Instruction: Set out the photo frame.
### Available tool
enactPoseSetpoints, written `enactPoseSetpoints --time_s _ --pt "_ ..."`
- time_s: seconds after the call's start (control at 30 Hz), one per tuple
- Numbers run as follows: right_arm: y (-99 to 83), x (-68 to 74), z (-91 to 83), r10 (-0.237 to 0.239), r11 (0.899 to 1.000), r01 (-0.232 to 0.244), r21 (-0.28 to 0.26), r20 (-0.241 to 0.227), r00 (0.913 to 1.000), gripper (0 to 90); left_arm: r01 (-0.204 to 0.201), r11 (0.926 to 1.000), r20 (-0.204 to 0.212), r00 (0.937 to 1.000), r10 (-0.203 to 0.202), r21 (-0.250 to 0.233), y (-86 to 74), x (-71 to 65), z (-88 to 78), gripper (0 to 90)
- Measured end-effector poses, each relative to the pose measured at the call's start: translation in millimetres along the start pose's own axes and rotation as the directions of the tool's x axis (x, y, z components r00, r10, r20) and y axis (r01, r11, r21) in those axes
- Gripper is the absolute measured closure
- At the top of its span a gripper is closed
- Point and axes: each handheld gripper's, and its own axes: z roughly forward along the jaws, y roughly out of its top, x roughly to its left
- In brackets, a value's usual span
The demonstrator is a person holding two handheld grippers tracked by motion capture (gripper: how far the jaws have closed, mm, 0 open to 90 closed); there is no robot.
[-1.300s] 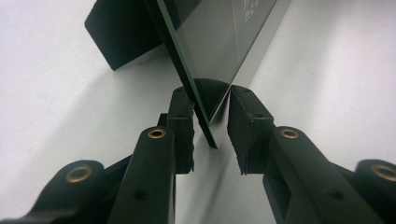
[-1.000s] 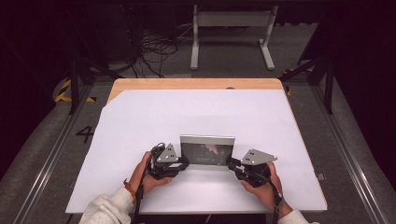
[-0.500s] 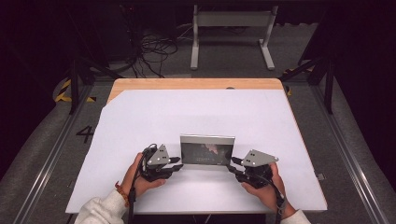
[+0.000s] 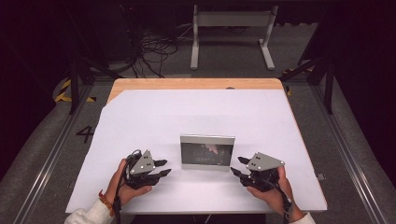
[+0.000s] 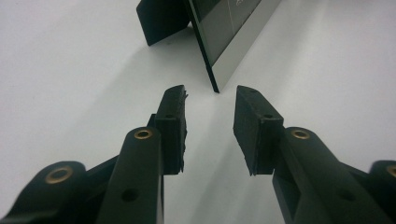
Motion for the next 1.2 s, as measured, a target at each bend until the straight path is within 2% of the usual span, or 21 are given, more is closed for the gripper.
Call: enactPoseSetpoints --time_s 0.17,0.37,0.83,1.2 --pt "-1.8 1.2 -2.2 -0.016 1.000 0.016 0.004 0.020 0.9997 51.4 -0.002 1.0000 -0.013 0.9999 0.002 -0.001 -2.7 1.0 -2.6 58.0" --pt "-5.7 2.2 -7.4 -0.042 0.999 0.042 0.005 0.036 0.9985 47.1 0.002 1.0000 -0.047 0.9989 -0.002 0.003 -8.6 0.5 -7.4 46.1" --pt "-20.6 -9.5 -15.5 -0.014 1.000 0.014 0.006 0.074 0.9972 36.3 -0.010 0.9996 -0.064 0.9979 0.012 0.026 -22.6 3.9 -12.4 28.2" --pt "-32.2 -18.6 -19.2 -0.001 1.000 -0.001 0.017 0.114 0.9935 28.4 0.040 0.9992 -0.101 0.9941 -0.040 0.002 -36.0 11.2 -19.0 16.9"
